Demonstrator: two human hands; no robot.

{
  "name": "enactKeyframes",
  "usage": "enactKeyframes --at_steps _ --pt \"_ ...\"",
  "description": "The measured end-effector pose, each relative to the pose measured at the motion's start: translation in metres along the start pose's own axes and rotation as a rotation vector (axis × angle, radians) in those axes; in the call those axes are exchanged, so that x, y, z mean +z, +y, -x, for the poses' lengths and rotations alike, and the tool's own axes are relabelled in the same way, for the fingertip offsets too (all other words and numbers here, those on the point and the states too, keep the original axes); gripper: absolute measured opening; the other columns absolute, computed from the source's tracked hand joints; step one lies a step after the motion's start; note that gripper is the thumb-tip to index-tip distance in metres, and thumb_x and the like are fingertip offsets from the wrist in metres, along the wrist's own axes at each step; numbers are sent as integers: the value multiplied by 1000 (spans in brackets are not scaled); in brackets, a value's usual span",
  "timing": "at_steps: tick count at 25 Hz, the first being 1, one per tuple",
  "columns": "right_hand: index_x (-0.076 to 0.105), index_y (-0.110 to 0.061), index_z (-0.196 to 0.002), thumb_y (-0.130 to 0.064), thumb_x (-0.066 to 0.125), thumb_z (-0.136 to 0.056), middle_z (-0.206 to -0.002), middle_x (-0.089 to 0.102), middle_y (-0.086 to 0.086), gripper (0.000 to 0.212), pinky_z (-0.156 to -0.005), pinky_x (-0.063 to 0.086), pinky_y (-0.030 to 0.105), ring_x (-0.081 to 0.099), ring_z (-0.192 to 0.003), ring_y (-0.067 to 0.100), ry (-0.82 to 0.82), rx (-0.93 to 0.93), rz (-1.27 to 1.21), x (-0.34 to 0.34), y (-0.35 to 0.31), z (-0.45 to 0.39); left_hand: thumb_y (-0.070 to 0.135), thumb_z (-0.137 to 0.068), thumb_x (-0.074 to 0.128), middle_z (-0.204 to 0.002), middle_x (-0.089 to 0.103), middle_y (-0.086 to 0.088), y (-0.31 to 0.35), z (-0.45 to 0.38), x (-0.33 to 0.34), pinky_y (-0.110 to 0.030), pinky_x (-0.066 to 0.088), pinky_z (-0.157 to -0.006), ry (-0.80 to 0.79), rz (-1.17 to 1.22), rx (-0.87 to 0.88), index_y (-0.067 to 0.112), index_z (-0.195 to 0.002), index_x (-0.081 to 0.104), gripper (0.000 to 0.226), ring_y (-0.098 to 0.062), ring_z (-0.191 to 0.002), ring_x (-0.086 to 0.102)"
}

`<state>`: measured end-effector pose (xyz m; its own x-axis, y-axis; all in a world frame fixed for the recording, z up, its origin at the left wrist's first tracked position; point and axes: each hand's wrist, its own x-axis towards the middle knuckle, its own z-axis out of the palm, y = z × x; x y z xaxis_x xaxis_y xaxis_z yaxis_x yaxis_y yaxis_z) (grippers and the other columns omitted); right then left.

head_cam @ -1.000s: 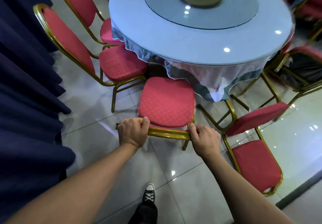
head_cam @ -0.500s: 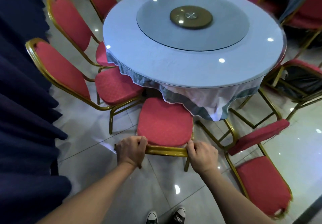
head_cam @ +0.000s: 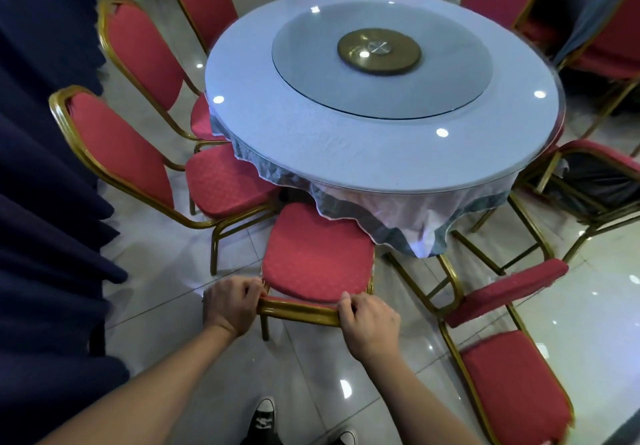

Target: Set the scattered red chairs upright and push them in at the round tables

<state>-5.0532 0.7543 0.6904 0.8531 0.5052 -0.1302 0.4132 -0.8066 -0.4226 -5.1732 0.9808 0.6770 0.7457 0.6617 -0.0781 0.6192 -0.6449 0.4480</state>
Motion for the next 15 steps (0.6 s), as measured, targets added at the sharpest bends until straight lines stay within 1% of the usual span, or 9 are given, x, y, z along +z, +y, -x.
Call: enactKeyframes --at_steps 3,5,8,11,13,15 --pt "33 -22 -55 -58 16 -91 -62 49 -4 54 -63 42 37 53 -67 18 -35 -21 4 0 -17 -17 61 -84 17 -60 61 4 -4 -22 -13 -22 35 -55 -16 -1 32 23 -65 70 69 -4 -61 56" --pt "33 -23 -55 -58 17 -92 -62 49 -3 53 -63 46 39 54 -68 19 -26 -2 -2 2 -24 -27 62 -84 16 -59 60 3 -8 -37 -16 -22 36 -56 -37 0 46 22 -65 70 69 -5 -61 56" --pt "36 -23 -55 -57 15 -90 -62 49 -4 53 -65 47 39 53 -67 16 6 42 1 5 -28 -36 61 -87 16 -57 58 1 -12 -51 -18 -24 40 -56 -23 3 90 21 -63 67 69 -7 -59 55" --pt "46 -24 -57 -54 15 -91 -61 47 -5 55 -65 46 37 51 -65 12 45 67 13 13 -32 -33 60 -89 17 -55 53 3 -20 -56 -17 -24 39 -54 -17 -11 134 23 -59 60 64 -9 -56 52" --pt "54 -23 -59 -51 19 -91 -61 48 -7 55 -64 45 36 50 -63 11 71 82 8 18 -32 -25 60 -90 19 -56 51 4 -27 -53 -13 -28 44 -54 -26 0 170 23 -59 59 62 -12 -56 52" --pt "55 -23 -58 -48 22 -90 -60 48 -7 52 -63 43 34 49 -61 10 93 85 3 26 -38 -19 58 -91 20 -57 51 3 -37 -55 -15 -31 45 -55 -27 16 207 23 -60 59 61 -14 -56 52"
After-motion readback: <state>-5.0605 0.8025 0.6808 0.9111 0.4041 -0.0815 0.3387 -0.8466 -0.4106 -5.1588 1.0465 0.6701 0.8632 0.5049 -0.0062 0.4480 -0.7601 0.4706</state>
